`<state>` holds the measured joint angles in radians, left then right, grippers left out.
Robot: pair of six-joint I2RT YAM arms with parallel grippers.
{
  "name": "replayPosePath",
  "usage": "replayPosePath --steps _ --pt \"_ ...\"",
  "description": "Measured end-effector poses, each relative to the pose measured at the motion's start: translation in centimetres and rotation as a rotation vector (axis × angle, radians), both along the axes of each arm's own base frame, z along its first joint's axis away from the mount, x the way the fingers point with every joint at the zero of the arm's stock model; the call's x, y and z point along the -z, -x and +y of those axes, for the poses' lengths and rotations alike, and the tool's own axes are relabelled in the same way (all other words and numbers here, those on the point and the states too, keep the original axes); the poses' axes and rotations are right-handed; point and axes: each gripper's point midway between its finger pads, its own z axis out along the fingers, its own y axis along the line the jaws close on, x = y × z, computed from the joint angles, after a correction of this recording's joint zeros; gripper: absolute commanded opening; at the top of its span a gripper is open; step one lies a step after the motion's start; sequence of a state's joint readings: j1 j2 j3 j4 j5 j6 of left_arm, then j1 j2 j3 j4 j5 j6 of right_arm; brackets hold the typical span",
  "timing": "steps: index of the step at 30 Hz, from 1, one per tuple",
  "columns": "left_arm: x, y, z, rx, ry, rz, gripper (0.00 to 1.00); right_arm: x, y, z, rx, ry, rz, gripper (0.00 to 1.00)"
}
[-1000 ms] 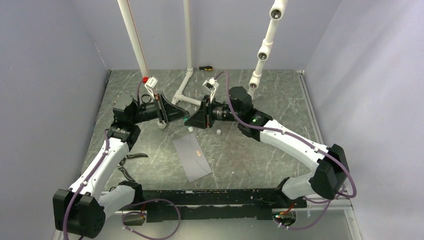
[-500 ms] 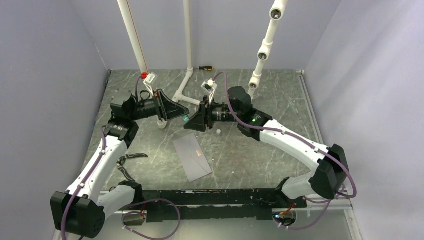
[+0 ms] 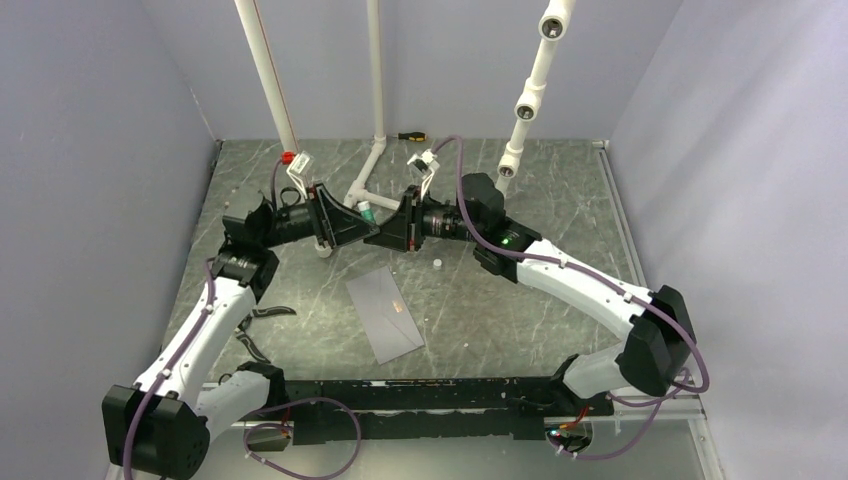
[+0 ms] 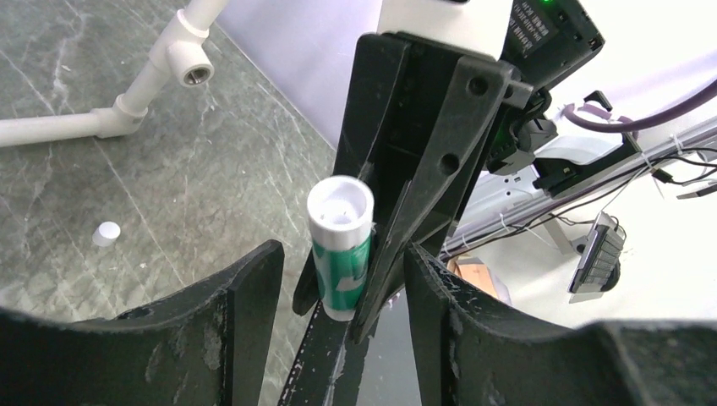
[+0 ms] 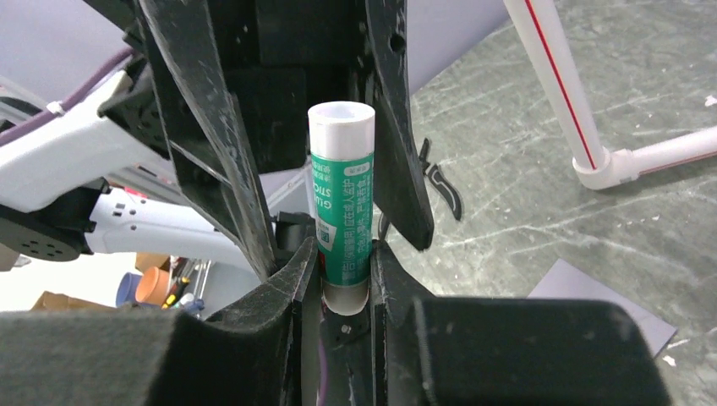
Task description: Place the letter into the envelope and seal it
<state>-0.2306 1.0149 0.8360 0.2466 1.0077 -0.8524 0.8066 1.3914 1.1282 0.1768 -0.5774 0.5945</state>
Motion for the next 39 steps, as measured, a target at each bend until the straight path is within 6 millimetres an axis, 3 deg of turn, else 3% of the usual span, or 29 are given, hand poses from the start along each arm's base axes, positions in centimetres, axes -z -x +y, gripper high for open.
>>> replayPosePath --steps 6,13,27,30,35,39 --pt "0.8 0.1 -0.1 0.001 0.024 0.021 0.42 -0.2 -0.6 0.6 0.006 -0.037 0.024 0.07" --pt "0.3 -0.2 -0.1 -0.015 0.041 -0.011 0.36 -0.6 -0.8 0.6 -0.001 -0.061 0.020 0.07" --pt "-0.8 -0.7 0.0 -0.054 0.112 0.020 0.60 -1.0 -0.6 0.7 -0.019 -0.090 -0.013 0.11" --pt "-1.4 -0.9 0.0 -0.066 0.132 0.015 0.60 -0.7 0.1 0.8 -0.046 -0.084 -0.011 0.11" --pt "-2.0 -1.0 0.0 -0.074 0.153 0.009 0.49 -0.5 0.5 0.9 -0.062 -0.081 -0.012 0.11" --pt "-2.1 -0.9 0.1 -0.073 0.157 0.000 0.53 -0.2 0.3 0.9 -0.051 -0.076 -0.008 0.11"
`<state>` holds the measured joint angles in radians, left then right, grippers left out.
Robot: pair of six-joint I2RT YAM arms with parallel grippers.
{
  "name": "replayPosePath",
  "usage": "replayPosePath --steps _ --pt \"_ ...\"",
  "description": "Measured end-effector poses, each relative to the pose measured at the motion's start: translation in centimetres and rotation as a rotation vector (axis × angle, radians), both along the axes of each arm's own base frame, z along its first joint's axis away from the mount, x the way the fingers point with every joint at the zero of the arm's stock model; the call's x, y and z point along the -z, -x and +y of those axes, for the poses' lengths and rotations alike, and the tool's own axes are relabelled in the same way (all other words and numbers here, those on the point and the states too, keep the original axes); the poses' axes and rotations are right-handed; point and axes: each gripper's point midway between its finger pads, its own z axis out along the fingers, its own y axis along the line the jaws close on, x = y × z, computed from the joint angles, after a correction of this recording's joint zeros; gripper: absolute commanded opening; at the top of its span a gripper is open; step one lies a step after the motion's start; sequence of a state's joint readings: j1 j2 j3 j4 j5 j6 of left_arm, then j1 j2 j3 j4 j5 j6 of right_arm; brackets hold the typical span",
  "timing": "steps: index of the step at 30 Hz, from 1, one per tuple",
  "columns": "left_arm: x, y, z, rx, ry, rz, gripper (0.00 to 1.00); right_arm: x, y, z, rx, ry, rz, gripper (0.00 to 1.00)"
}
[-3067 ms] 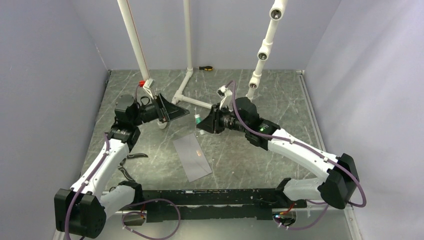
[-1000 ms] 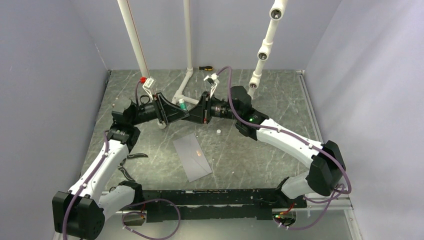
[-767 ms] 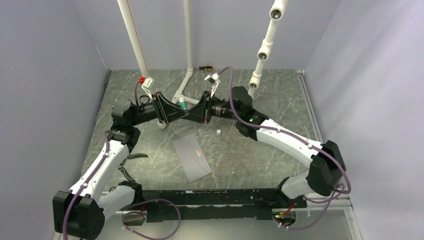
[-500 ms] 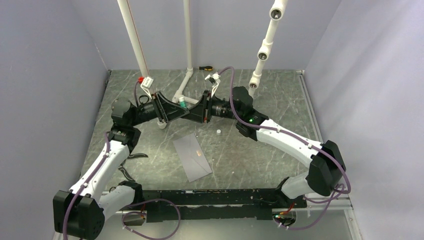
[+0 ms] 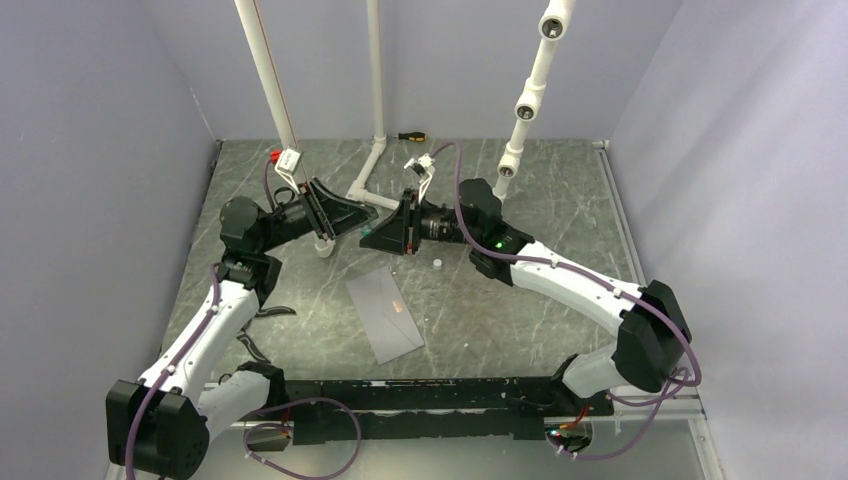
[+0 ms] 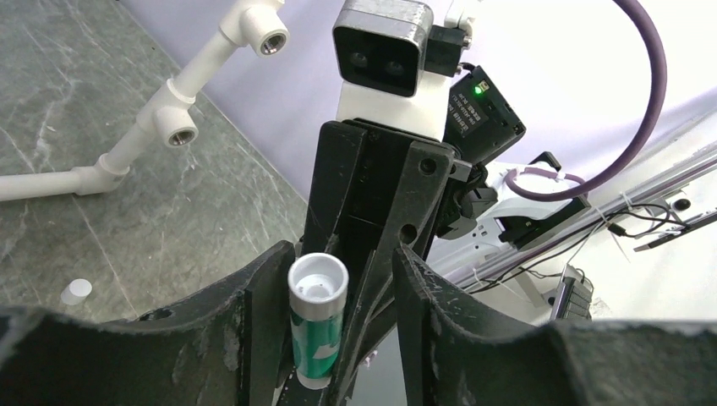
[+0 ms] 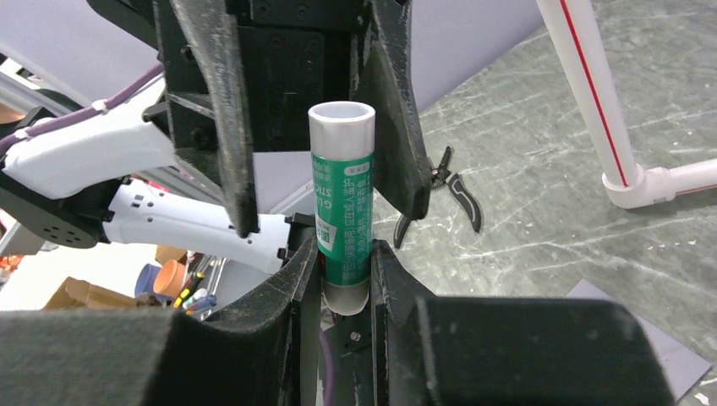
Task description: Place the letter into the envelope and seal it
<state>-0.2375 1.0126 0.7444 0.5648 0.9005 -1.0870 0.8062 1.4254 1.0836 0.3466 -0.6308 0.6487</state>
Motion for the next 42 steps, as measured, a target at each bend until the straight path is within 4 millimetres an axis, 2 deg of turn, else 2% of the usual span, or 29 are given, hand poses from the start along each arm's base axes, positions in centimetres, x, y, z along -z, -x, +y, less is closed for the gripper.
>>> replayPosePath --steps 6,12,16,20,29,32,35,37,42 --pt "0.2 0.0 0.0 -0.001 -0.007 0.005 0.51 0.4 -0.6 0.0 0.038 -0.002 0.014 0.11" --pt "0.4 -0.1 -0.1 -0.001 -0.017 -0.002 0.37 -0.5 -0.9 0.0 0.055 -0.033 0.008 0.10" --pt "0.6 -0.1 -0.1 -0.002 -0.018 0.001 0.33 -0.9 -0.9 0.0 0.052 -0.050 0.005 0.11" --pt "0.6 -0.1 -0.1 0.001 -0.009 -0.002 0.35 -1.0 -0.9 0.0 0.055 -0.060 0.009 0.11" --pt "0.9 0.3 -0.7 0.014 0.016 0.008 0.34 -1.0 -0.7 -0.4 0.058 -0.069 0.023 0.11" --pt "0.8 0.3 -0.7 0.012 0.018 0.005 0.37 -1.0 -0.8 -0.5 0.060 -0.075 0.024 0.11" --pt "0.9 0.1 -0.7 0.006 0.019 0.008 0.45 -1.0 -0.8 -0.5 0.065 -0.084 0.025 0.11" --pt "0.9 0.0 -0.7 -0.003 0.019 0.014 0.46 -1.2 -0.9 -0.6 0.070 -0.092 0.022 0.11" --pt "0.9 -0.2 -0.7 -0.016 0.024 0.015 0.42 -1.5 -1.1 -0.6 0.083 -0.100 0.018 0.11"
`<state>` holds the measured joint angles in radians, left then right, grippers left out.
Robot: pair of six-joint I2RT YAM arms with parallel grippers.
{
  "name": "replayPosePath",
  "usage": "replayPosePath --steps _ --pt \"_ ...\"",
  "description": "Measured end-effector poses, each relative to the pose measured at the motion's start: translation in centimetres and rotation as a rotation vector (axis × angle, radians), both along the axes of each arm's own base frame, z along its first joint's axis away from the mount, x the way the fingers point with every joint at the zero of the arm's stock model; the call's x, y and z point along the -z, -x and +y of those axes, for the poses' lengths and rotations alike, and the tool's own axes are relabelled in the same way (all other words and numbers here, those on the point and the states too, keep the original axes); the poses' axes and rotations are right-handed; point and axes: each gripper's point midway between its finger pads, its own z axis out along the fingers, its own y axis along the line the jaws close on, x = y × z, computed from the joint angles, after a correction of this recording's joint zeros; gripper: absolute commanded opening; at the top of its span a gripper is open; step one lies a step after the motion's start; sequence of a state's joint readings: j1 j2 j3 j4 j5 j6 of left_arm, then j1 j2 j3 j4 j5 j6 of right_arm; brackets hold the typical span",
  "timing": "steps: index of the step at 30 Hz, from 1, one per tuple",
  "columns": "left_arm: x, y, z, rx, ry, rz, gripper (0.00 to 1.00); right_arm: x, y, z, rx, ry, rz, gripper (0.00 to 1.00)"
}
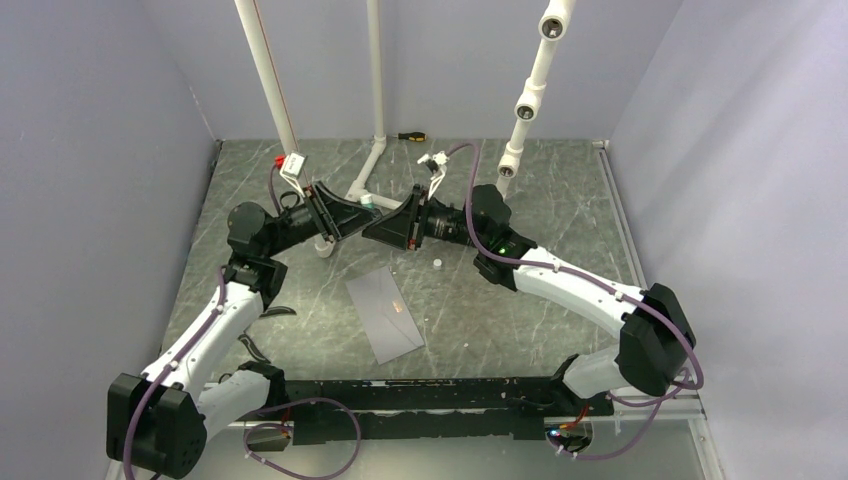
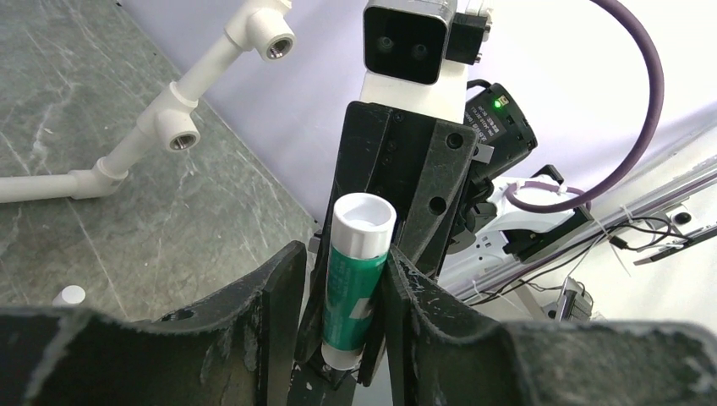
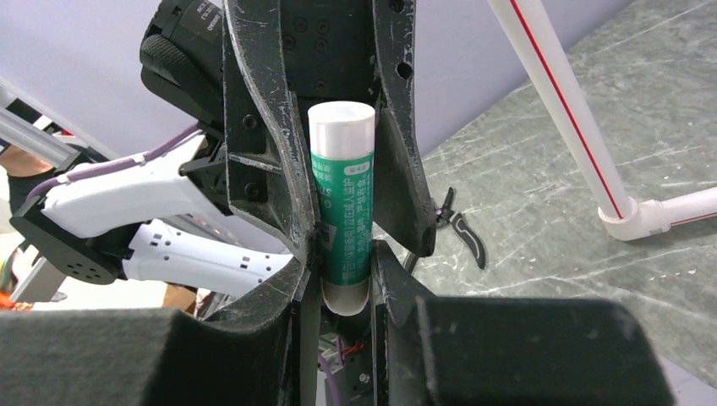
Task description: Place the letter into the envelope and seal it
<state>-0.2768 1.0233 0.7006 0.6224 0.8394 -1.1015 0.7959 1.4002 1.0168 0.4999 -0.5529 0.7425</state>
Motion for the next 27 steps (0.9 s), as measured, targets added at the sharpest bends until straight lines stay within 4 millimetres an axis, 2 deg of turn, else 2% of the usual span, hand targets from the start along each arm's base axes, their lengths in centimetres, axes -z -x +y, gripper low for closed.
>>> replayPosePath --steps 4,6,8,9,10,14,16,20,22,25,27 --pt "-0.1 0.1 -0.1 0.003 0.002 0.000 0.35 0.1 -0.1 -0.1 0.010 -0.002 0.001 0.11" --pt "-0.2 0.2 -0.1 0.006 0.008 -0.001 0.25 0.1 -0.2 -0.2 0.019 -0.007 0.001 0.11" --pt "-0.4 0.2 -0.1 0.005 0.012 -0.012 0.08 -0.1 -0.3 -0.2 0.024 -0.016 0.004 0.12" --pt "-0.6 0.2 -0.1 0.004 0.016 -0.021 0.03 -0.3 -0.3 -0.2 0.026 -0.021 0.007 0.14" --pt "-0.8 0.2 -0.1 0.004 0.020 -0.027 0.03 -0.4 -0.4 -0.2 0.029 -0.025 0.009 0.19" --pt "-0.8 0.1 -0.1 0.000 0.018 -0.036 0.02 -0.3 -0.5 -0.2 0.034 -0.025 0.013 0.57" --pt "-0.2 0.0 -0.1 -0.002 -0.011 -0.035 0.03 0.3 -0.8 -0.4 0.051 0.005 0.012 0.66" --pt "1.2 -0.6 -0.1 -0.022 -0.128 -0.052 0.03 2.4 -1.2 -1.4 0.095 0.124 0.033 0.71" --pt "1.0 -0.9 0.0 -0.033 -0.190 -0.097 0.02 2.9 -1.1 -2.2 0.117 0.185 0.034 0.72" --pt "0.1 -0.9 0.2 -0.031 -0.268 -0.187 0.03 2.3 -0.7 -3.7 0.150 0.236 0.026 0.71" --pt "-0.3 -0.7 0.2 -0.013 -0.307 -0.237 0.02 1.1 -0.7 -4.7 0.193 0.249 0.031 0.69"
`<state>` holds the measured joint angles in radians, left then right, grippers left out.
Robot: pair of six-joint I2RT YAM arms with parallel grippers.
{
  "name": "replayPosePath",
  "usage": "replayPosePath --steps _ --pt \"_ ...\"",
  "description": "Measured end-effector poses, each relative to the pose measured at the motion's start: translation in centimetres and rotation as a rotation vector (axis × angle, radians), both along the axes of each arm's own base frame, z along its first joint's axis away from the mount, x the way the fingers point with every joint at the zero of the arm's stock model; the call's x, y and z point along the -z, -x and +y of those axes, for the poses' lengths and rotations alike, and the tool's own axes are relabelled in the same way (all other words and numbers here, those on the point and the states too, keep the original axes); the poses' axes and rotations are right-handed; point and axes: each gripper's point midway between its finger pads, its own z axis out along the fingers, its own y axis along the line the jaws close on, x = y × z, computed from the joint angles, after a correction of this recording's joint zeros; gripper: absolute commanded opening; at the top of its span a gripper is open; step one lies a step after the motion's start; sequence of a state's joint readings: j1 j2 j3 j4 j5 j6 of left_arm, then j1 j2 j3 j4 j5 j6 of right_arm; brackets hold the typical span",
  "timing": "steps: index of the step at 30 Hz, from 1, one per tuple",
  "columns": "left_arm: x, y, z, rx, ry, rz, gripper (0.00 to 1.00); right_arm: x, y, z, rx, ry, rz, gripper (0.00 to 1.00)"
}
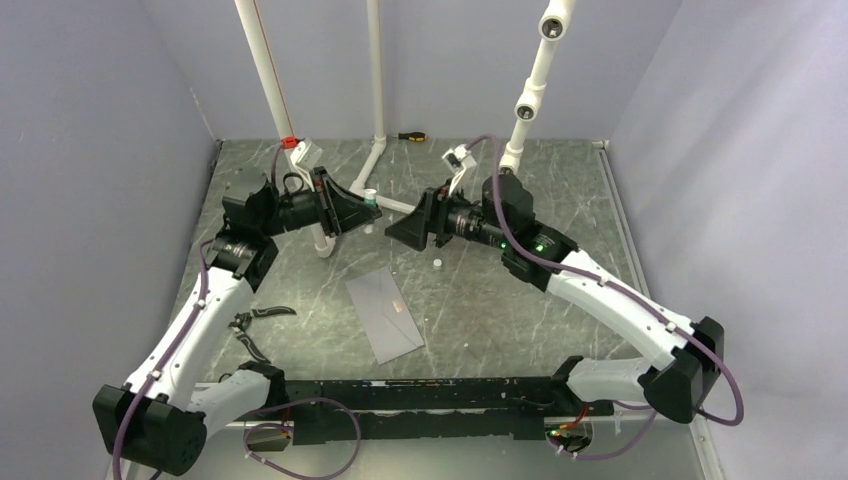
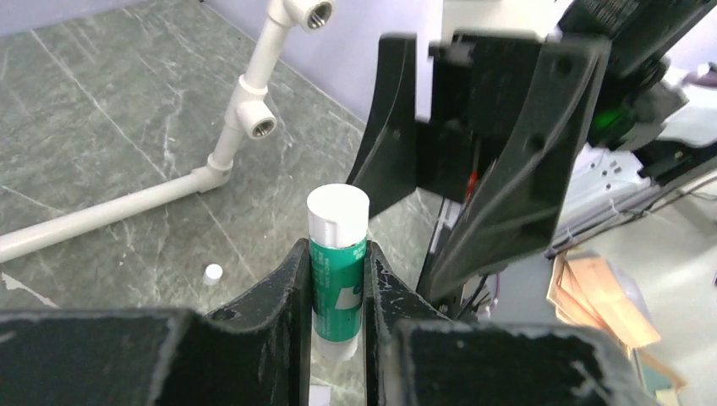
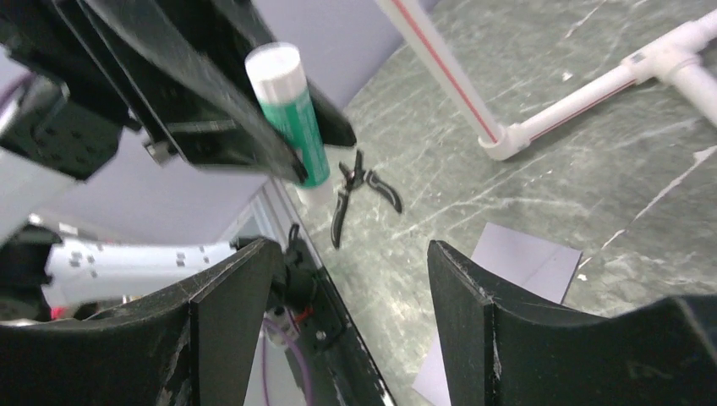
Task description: Place the letter into the envelope and seal it
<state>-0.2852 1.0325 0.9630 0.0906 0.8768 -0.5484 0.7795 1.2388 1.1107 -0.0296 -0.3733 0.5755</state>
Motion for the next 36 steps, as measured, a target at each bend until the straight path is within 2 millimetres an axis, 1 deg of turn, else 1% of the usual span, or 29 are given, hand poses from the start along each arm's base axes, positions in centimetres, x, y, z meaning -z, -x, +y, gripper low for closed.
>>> replayPosePath --steps 3,7,11,13,15,22,28,34,36 --pt "0.1 0.0 -0.1 0.035 -0.053 -0.026 0.02 -2.3 -0.8 -0.8 0.087 -0.029 0.029 0.65" --pt "0.7 -0.4 -0.4 0.071 -0.101 -0.019 0.02 -4.6 -1.9 -1.0 0.166 -0.086 0.081 0.63" --pt "1.5 -0.5 -0.4 0.080 -0.119 -0.003 0.02 -7.1 -3.5 0.0 0.198 -0.115 0.087 0.64" --pt "1.6 -0.4 -0.4 0.081 -0.122 0.000 0.02 -7.9 -4.1 0.5 0.197 -0.121 0.083 0.64" --pt "1.7 -0.4 -0.3 0.082 -0.124 0.002 0.02 -8.0 -4.3 0.9 0.190 -0.113 0.089 0.63" --pt "1.7 -0.3 -0.4 0.086 -0.124 0.005 0.02 -6.3 -4.2 1.7 0.144 -0.039 0.124 0.59" --pt "1.7 -0.2 -0.4 0.091 -0.119 0.012 0.03 -6.1 -4.0 2.7 0.095 -0.007 0.113 0.47" --pt "1.6 -0.1 -0.4 0.096 -0.115 0.021 0.03 -5.5 -3.9 3.3 0.067 0.010 0.120 0.44" --pt "1.6 -0.1 -0.4 0.096 -0.112 0.027 0.02 -5.3 -3.9 3.4 0.059 0.017 0.121 0.37"
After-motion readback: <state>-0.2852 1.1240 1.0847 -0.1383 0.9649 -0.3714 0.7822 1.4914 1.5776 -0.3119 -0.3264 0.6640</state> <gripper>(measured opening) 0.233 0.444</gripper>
